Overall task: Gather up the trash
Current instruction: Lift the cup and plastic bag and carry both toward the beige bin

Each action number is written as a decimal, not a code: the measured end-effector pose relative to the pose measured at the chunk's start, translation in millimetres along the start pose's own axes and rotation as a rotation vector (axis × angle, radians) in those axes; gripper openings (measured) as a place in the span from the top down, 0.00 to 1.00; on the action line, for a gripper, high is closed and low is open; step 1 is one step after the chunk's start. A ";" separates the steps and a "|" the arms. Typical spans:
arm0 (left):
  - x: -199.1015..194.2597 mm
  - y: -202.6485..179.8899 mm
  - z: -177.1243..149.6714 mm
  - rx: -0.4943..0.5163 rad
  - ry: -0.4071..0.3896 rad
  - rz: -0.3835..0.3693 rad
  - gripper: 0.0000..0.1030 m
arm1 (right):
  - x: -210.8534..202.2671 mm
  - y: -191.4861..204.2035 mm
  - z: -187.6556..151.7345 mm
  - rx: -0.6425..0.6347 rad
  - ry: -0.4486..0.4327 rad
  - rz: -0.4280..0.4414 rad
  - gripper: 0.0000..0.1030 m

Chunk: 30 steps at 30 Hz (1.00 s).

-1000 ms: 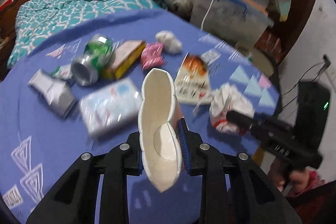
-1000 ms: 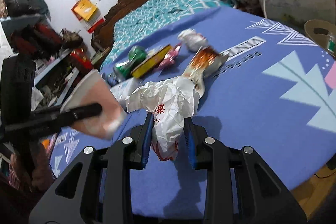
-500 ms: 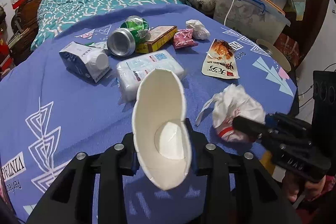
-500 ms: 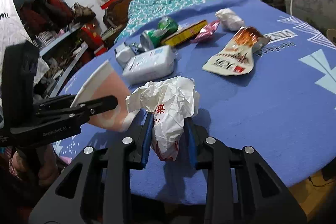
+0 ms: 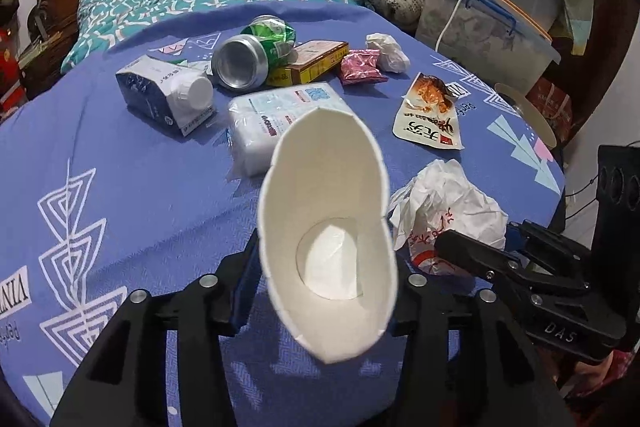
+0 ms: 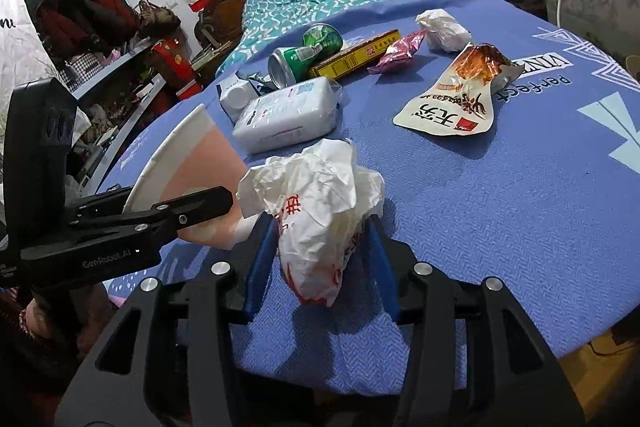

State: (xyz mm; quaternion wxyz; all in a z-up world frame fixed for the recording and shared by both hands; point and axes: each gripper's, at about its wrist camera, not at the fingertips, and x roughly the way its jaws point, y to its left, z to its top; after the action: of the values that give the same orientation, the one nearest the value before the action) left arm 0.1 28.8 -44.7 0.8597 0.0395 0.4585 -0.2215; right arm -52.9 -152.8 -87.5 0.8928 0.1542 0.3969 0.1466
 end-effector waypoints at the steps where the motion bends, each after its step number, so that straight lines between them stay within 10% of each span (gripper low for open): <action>1: 0.5 1.2 -0.4 -0.007 0.000 -0.004 0.53 | 0.5 0.8 -0.3 0.000 0.001 0.001 0.52; 14: 5.6 15.8 -6.6 -0.065 -0.011 -0.044 0.41 | 14.0 8.9 -0.1 -0.005 0.014 -0.012 0.39; 20: 8.5 17.5 -7.9 -0.063 -0.006 -0.090 0.64 | 17.4 12.4 -0.5 -0.020 0.012 -0.026 0.51; 30: 5.7 23.2 -10.7 -0.071 -0.006 -0.135 0.65 | 8.0 17.4 0.5 -0.070 -0.021 -0.072 0.60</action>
State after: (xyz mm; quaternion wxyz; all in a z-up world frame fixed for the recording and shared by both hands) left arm 4.3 50.6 -58.6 0.8453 -0.0227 0.4649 -0.2624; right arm -49.8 -134.0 -85.7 0.9066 0.1098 0.3874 0.1266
